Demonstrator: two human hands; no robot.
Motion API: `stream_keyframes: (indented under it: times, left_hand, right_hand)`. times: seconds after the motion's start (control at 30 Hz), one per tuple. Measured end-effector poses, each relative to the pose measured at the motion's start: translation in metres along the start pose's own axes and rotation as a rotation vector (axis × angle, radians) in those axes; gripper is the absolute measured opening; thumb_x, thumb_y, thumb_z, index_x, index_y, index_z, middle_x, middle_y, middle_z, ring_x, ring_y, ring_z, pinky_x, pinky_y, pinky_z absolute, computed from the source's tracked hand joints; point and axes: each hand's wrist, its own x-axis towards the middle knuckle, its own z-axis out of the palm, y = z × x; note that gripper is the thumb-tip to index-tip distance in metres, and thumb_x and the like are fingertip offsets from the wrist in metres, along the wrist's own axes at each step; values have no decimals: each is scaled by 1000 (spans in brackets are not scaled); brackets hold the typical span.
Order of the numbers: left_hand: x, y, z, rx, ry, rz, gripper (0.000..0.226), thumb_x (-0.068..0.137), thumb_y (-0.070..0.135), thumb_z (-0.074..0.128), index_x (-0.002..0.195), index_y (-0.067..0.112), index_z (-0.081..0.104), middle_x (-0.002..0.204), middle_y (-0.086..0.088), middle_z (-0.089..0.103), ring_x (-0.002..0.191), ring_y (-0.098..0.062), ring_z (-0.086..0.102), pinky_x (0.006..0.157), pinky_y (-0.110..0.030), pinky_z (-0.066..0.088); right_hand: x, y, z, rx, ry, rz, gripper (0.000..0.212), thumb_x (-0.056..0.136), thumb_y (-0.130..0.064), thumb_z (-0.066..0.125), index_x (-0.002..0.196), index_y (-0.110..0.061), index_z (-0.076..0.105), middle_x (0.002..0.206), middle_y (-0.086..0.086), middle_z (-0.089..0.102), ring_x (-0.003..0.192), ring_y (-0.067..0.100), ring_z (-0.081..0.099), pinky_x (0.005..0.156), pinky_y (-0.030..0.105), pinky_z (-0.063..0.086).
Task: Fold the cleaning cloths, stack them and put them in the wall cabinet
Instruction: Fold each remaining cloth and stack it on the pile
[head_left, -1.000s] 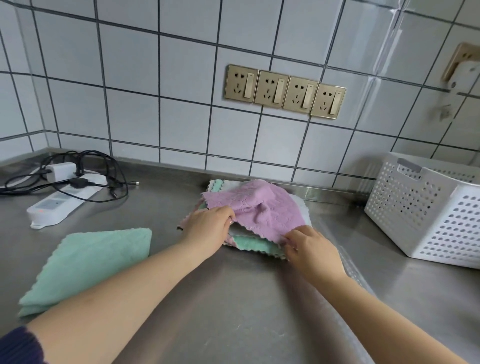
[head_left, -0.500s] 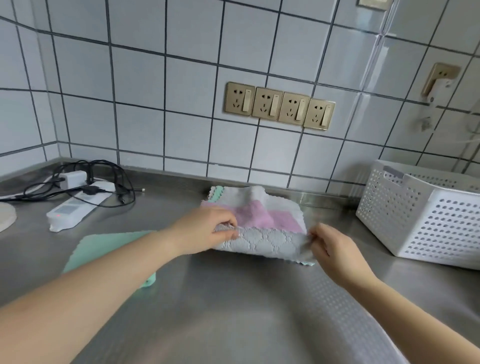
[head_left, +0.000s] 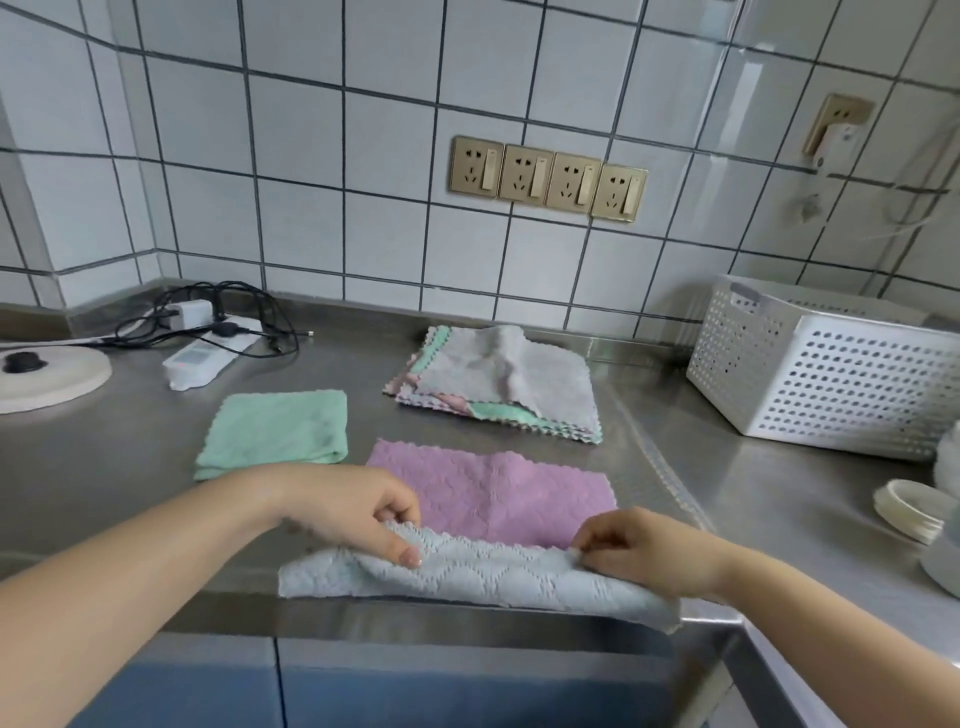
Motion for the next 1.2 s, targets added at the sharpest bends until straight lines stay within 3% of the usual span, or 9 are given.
stream_keyframes:
  times: [0.1, 0.2, 0.33, 0.5, 0.63, 0.87, 1.0, 1.13, 1.2]
  left_hand:
    - [0, -2, -3, -89, 85, -16, 30, 61, 64, 70, 77, 41, 59, 66, 15, 48, 59, -1, 40, 58, -18, 31]
    - [13, -6, -12, -64, 397, -108, 18, 76, 37, 74, 83, 35, 58, 81, 15, 60, 74, 0, 54, 66, -15, 40]
    - [38, -8, -29, 15, 701, -159, 12, 79, 34, 71, 82, 27, 61, 85, 16, 59, 86, -5, 56, 70, -21, 41]
    - [72, -26, -35, 116, 667, -274, 15, 79, 37, 69, 89, 29, 62, 94, 12, 61, 101, -10, 59, 81, -28, 48]
    - [80, -38, -28, 174, 630, -370, 31, 82, 45, 64, 107, 26, 61, 116, 8, 61, 108, -14, 56, 87, -28, 46]
    - [58, -39, -27, 86, 689, -418, 59, 84, 39, 63, 135, 20, 40, 122, -2, 57, 98, -18, 57, 83, -29, 44]
    - [35, -35, -21, -105, 725, -377, 69, 84, 34, 66, 141, 24, 30, 132, 3, 45, 71, -18, 63, 76, -30, 53]
    - [6, -34, 3, -284, 748, -358, 67, 83, 35, 67, 139, 30, 32, 135, 1, 46, 114, -16, 53, 82, -30, 52]
    - [-6, -29, 16, -483, 745, -346, 52, 85, 33, 64, 130, 35, 38, 123, 4, 50, 104, -15, 57, 66, -27, 55]
  right_hand:
    - [5, 4, -8, 52, 184, 5, 7, 89, -34, 59, 84, -34, 64, 89, -11, 69, 80, 4, 59, 73, 14, 42]
    - [21, 12, -19, 197, 393, 88, 14, 86, -39, 64, 86, -26, 69, 85, -8, 70, 78, 8, 60, 69, 20, 44]
    - [52, 17, -34, 182, 537, 142, 19, 86, -39, 63, 90, -21, 68, 84, -3, 68, 77, 12, 59, 60, 20, 42]
    - [87, 29, -33, 63, 492, 272, 20, 88, -33, 61, 96, -17, 69, 90, 0, 69, 81, 17, 57, 64, 25, 41]
    - [90, 38, -26, -4, 432, 297, 17, 88, -32, 61, 97, -20, 69, 94, -2, 68, 81, 14, 55, 55, 17, 38]
    - [88, 44, -22, 99, 531, 280, 26, 86, -34, 64, 108, -21, 61, 94, -4, 60, 82, 13, 54, 55, 17, 38]
    - [79, 45, -21, 189, 559, 279, 36, 86, -29, 62, 121, -23, 53, 105, -4, 61, 79, 11, 55, 54, 20, 37]
    - [55, 51, -13, 157, 583, 283, 41, 84, -29, 65, 123, -25, 52, 109, -6, 59, 86, 16, 57, 71, 26, 40]
    - [43, 54, -6, 206, 575, 282, 37, 83, -28, 68, 117, -27, 54, 102, -9, 60, 80, 15, 61, 69, 27, 45]
